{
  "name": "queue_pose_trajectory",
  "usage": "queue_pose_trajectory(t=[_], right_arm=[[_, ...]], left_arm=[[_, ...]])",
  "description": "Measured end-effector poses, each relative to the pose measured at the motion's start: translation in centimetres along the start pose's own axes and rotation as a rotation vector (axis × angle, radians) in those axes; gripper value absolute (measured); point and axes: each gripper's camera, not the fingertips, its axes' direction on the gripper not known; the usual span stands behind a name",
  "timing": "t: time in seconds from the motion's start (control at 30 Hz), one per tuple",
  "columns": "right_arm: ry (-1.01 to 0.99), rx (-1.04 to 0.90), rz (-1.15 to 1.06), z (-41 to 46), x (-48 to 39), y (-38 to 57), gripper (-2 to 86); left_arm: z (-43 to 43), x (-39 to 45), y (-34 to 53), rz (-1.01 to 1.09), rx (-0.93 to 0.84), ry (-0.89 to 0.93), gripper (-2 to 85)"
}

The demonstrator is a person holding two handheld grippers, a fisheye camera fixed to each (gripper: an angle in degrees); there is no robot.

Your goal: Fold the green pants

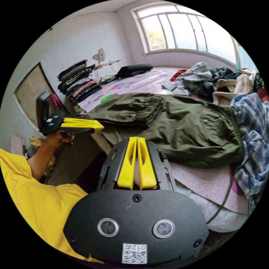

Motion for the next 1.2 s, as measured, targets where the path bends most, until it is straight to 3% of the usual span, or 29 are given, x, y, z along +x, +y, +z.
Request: queue_pose_trajectory(t=[0.1,0.23,0.43,0.6,0.7,1.03,1.13,1.2], right_arm=[[0.000,-0.056,0.069,0.8,2.7,-0.5,0.7],[0.039,-0.121,0.063,0.9,3.6,1.1,0.6],[0.071,-0.226,-0.003,-0.4,3.9,0.3,0.6],[0.041,-0.062,-0.037,-2.1,2.2,-1.5,0.6],[-0.025,-0.177,-0.028,0.7,2.8,-1.3,0.6],[0.005,-0.120,-0.030,-2.8,4.3,-0.6,0.5],[-0.097,-0.036,-0.029,-2.8,3.9,-1.4,0.5],[-0.108,-0.109,-0.037,-1.0,4.0,-1.4,0.4]], left_arm=[[1.9,2.6,-4.2,0.060,0.011,0.034,-0.2],[8.4,5.1,-5.9,0.113,-0.225,0.071,-0.2],[8.1,4.4,-4.0,0.006,-0.125,0.127,-0.1],[8.0,6.5,-4.3,0.065,-0.108,0.036,-0.1],[8.0,8.0,-4.5,0.130,-0.116,-0.027,-0.1],[8.5,7.5,-4.8,0.065,-0.084,0.054,-0.1],[8.5,8.3,-5.3,0.080,-0.088,0.021,-0.1],[8.5,8.7,-5.5,0.095,-0.089,-0.001,-0.1]])
